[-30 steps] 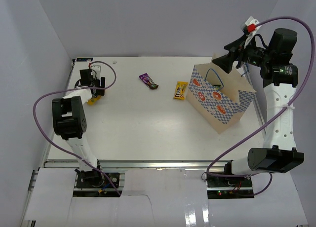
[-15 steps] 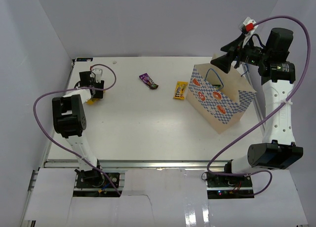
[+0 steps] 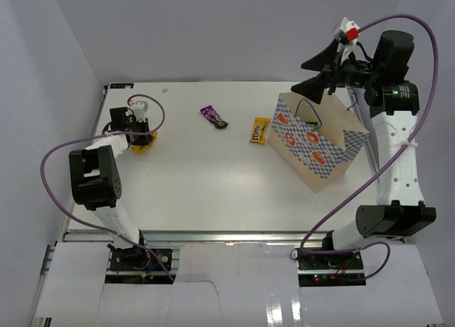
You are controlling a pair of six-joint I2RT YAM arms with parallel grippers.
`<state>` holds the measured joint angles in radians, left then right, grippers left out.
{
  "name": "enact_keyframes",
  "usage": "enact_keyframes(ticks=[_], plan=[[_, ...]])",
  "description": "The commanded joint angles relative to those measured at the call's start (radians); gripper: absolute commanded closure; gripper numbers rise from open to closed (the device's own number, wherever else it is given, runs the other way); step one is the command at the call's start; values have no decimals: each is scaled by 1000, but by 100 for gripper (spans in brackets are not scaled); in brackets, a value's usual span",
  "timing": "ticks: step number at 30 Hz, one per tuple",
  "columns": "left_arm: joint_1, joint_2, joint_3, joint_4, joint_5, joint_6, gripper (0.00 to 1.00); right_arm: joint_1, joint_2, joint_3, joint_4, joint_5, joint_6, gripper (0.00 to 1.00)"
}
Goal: Place the snacks into the paper bag
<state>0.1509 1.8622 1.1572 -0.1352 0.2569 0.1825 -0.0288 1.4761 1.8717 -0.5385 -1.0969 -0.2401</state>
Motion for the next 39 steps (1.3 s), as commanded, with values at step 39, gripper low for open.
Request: enact_keyframes(ticks=[39], plan=[[-192, -899, -760, 862, 337, -1526, 74, 915, 286, -290, 460, 698, 594, 4]])
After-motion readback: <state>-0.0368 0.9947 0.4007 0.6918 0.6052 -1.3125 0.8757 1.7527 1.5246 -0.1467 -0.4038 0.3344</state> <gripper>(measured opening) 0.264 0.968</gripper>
